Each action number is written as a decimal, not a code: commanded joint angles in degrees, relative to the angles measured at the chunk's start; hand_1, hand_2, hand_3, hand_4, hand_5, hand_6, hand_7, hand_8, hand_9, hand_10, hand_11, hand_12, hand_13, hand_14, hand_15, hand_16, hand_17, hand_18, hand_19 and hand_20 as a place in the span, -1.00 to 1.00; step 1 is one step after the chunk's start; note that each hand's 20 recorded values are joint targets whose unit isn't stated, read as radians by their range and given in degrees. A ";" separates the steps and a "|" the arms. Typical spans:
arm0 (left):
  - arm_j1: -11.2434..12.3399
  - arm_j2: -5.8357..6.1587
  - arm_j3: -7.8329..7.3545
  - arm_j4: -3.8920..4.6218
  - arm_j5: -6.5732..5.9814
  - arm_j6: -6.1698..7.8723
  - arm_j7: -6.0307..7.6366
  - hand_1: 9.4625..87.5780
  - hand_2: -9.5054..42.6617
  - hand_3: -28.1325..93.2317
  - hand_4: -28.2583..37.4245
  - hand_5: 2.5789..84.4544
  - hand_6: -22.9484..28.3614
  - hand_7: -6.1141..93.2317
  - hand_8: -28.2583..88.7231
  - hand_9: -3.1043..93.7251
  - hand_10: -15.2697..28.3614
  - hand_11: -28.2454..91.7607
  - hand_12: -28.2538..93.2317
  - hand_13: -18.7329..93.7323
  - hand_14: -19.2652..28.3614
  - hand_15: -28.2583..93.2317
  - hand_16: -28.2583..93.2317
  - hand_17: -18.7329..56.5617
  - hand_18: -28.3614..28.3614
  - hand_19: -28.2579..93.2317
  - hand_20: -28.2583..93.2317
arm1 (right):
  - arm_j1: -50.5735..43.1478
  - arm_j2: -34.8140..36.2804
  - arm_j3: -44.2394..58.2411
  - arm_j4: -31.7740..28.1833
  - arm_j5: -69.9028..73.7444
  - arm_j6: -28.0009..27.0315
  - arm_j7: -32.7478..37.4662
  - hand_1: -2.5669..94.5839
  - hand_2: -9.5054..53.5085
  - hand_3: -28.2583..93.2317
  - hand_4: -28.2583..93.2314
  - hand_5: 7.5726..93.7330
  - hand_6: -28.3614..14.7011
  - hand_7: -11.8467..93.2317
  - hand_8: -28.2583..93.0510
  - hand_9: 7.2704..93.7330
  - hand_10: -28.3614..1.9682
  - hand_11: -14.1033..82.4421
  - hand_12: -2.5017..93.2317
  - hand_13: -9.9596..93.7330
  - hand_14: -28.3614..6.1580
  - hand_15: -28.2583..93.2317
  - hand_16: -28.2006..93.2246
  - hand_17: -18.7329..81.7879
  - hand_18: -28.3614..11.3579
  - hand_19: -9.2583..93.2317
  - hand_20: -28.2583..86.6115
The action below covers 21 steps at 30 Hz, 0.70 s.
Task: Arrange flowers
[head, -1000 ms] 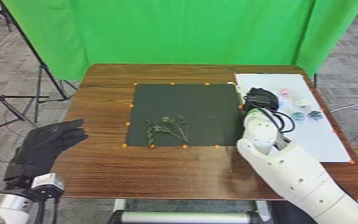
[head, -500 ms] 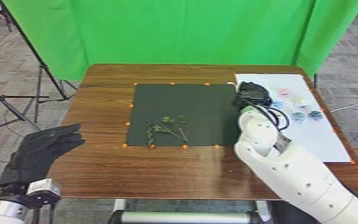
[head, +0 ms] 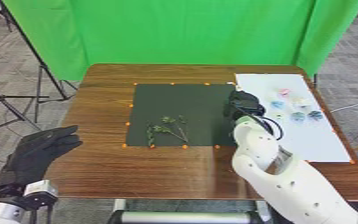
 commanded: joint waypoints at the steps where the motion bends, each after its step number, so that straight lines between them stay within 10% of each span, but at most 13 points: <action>1: -0.39 -0.47 0.27 -0.07 0.12 -0.23 -1.36 -0.45 -0.47 0.76 -0.59 0.26 0.51 -0.58 -0.67 -0.01 0.73 0.18 -0.35 -0.13 0.93 0.51 -0.75 -0.74 0.73 0.43 -0.29 | -3.96 -0.83 -1.95 -0.70 -0.20 -1.07 0.13 0.13 -1.00 0.74 -0.99 0.80 0.09 -0.22 -0.23 0.75 -0.09 0.35 -0.32 0.78 0.12 0.69 -0.14 0.22 -0.68 1.00 -0.65; 21: 0.47 -0.35 -0.20 -0.12 -0.13 -0.03 -1.02 -0.45 -0.46 0.76 -0.59 0.26 0.52 -0.58 -0.67 -0.01 0.73 0.19 -0.35 -0.13 0.93 0.51 -0.76 -0.74 0.73 0.44 -0.29 | -6.41 -0.95 -3.84 -4.06 -0.11 -1.02 -0.10 0.11 -1.00 0.74 -0.97 0.81 0.11 -0.22 -0.23 0.76 -0.09 0.35 -0.34 0.78 0.12 0.69 -0.14 0.21 -0.69 1.00 -0.66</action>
